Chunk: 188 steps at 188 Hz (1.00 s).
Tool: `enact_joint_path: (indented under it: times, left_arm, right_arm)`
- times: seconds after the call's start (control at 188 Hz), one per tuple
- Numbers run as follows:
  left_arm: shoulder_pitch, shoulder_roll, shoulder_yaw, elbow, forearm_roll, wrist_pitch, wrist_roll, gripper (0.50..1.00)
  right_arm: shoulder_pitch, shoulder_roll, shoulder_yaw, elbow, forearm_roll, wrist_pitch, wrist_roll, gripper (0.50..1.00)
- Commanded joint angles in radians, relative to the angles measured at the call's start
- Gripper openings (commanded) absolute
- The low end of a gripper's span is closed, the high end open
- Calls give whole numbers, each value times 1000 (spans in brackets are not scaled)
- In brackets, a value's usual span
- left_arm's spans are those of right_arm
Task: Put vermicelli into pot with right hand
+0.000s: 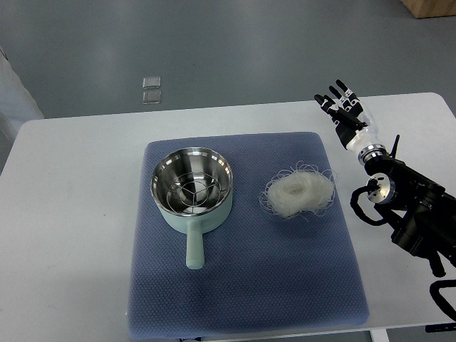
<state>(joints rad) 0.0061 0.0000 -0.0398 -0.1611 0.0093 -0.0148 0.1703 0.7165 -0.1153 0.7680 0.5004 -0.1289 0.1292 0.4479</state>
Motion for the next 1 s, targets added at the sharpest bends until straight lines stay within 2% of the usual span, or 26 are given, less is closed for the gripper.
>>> enact_joint_path:
  times: [0.0,0.993]
  left_arm:
    - [0,0,0,0,0,-1,1,1000]
    - [-8,0,-3,-1,0,6,0,1000]
  right_arm:
    - [0,0,1,0,0,0,0,928]
    - [1,-1,1,0,0,-2,-2,928]
